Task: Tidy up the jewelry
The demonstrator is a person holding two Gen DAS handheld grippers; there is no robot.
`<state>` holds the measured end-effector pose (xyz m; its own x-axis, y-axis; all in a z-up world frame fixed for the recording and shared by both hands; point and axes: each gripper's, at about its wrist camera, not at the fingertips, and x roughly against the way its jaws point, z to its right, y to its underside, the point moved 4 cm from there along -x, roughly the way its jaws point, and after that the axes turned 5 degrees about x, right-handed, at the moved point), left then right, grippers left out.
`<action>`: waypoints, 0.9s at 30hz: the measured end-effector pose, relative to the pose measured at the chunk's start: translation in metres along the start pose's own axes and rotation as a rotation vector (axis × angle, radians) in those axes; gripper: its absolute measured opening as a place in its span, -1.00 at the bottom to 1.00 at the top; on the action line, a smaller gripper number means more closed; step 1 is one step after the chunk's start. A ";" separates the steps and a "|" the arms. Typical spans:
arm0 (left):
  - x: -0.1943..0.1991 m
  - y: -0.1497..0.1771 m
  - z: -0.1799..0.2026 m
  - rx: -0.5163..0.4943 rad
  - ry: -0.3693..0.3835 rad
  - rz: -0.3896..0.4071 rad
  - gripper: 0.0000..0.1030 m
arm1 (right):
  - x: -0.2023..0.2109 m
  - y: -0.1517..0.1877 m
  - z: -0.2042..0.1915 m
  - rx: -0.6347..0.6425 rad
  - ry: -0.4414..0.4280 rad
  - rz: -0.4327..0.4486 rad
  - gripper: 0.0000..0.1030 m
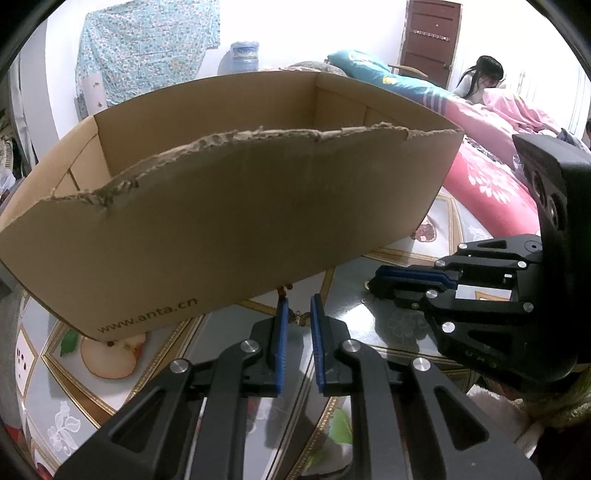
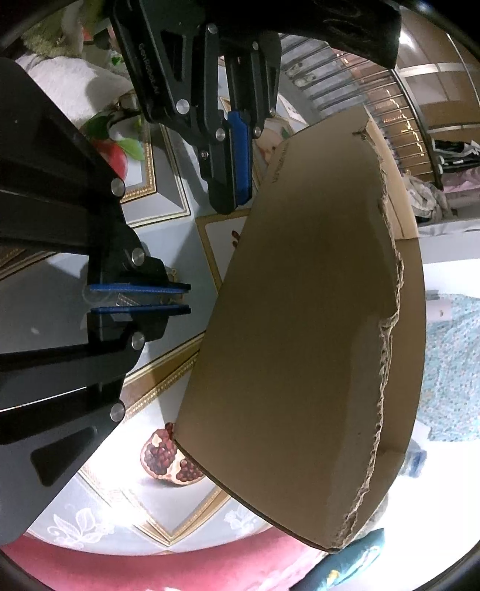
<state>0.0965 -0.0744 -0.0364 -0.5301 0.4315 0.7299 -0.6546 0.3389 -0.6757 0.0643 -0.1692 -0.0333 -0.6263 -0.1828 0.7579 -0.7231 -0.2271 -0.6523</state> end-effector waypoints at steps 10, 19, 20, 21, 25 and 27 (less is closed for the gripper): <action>-0.001 0.001 -0.002 0.004 0.002 -0.001 -0.78 | 0.015 0.008 0.001 -0.054 -0.121 -0.034 -0.84; 0.000 0.001 -0.001 0.002 0.005 0.002 -0.78 | 0.019 0.013 0.037 -0.141 -0.025 -0.035 -0.83; 0.000 0.001 -0.001 0.002 0.005 0.002 -0.77 | 0.019 0.012 0.037 -0.147 -0.027 -0.034 -0.82; 0.000 0.001 -0.001 0.001 0.005 0.002 -0.77 | 0.021 0.012 0.036 -0.150 -0.035 -0.029 -0.78; 0.000 0.001 -0.002 0.002 0.002 -0.001 -0.77 | 0.027 0.012 0.027 -0.118 -0.047 -0.011 -0.52; 0.000 0.001 -0.002 0.002 0.001 -0.003 -0.77 | 0.024 0.012 0.019 -0.098 -0.045 -0.013 -0.50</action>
<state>0.0973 -0.0722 -0.0373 -0.5277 0.4315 0.7317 -0.6571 0.3385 -0.6735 0.0467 -0.1946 -0.0227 -0.6046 -0.2234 0.7646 -0.7576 -0.1353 -0.6386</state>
